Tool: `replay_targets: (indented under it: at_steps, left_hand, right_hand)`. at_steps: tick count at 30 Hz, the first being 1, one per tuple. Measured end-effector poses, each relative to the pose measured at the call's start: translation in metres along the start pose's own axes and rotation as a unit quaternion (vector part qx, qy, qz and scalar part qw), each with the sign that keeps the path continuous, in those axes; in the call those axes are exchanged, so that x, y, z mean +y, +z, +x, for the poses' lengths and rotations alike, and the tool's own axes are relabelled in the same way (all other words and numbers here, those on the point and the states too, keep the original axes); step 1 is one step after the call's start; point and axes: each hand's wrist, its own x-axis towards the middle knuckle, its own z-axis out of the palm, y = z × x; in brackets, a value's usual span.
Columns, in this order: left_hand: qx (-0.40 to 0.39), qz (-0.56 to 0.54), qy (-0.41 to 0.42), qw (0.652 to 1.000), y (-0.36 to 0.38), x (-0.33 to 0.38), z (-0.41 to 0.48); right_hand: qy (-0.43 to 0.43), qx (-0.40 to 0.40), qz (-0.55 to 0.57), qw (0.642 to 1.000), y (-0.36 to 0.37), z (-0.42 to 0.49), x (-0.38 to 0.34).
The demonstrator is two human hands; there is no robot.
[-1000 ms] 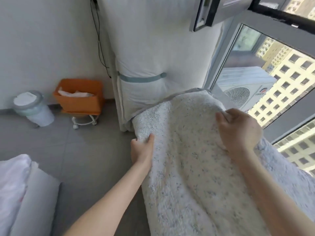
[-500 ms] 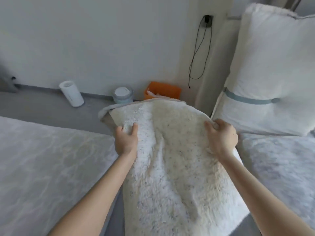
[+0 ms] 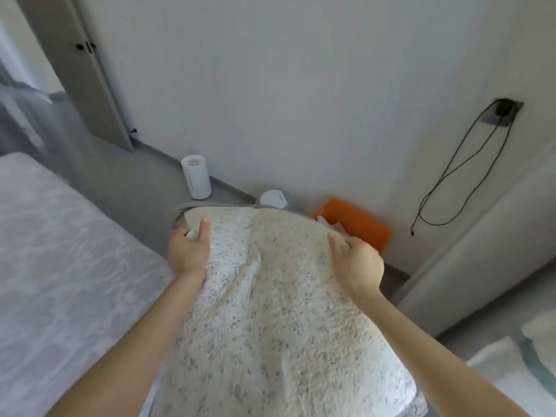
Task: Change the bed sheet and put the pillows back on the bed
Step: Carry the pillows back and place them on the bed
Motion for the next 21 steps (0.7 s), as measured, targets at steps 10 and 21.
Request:
replay_targets:
  at_steps: [10,21]
  left_hand:
    - [0.113,0.028,-0.027,0.993,0.085,0.032,0.176]
    - [0.202,-0.028,-0.088,0.975,0.124,0.081,0.402]
  right_hand:
    - [-0.073,-0.134,-0.018,0.988,0.155,0.232,-0.064]
    - [-0.187,-0.183,-0.003,0.965,0.324,0.447,-0.224]
